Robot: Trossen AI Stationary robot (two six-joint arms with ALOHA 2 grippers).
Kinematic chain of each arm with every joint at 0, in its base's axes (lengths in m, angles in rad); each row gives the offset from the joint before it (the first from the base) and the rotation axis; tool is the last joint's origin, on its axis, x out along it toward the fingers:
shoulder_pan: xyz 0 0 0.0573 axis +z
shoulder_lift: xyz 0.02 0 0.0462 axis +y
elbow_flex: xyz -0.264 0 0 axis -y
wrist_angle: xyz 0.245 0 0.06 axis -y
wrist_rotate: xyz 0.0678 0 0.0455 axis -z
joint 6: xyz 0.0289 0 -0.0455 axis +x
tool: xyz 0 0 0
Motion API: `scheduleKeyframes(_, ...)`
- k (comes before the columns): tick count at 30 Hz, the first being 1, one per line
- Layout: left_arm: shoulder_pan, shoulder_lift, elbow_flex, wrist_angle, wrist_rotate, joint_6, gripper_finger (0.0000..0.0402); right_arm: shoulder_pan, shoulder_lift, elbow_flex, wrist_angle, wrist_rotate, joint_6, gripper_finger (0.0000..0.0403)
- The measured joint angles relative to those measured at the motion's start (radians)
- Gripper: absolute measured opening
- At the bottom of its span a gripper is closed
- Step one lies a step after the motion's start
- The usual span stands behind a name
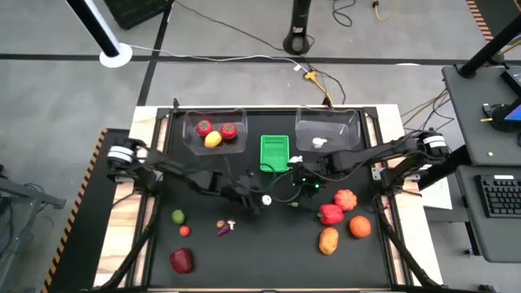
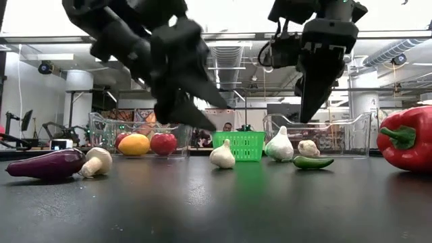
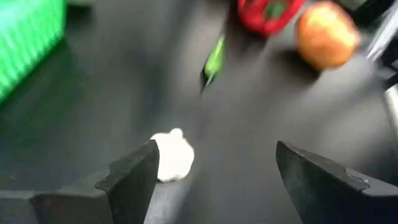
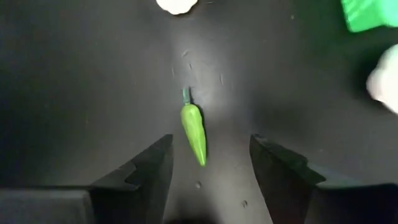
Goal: Sort produce into baskets
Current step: Put the bottom garlic into the green basket
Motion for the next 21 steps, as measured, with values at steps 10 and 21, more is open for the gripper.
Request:
scheduleKeyframes(10, 0.0, 0.126, 0.091, -0.03, -0.116, 0.0, 0.029, -0.013, -0.11, 0.0, -0.005, 0.053, 0.037, 0.0203)
scheduleKeyframes(21, -0.001, 0.142, 0.086, -0.011, -0.108, 0.013, 0.0276, -0.016, -0.141, 0.0, -0.01, 0.097, 0.061, 0.0203)
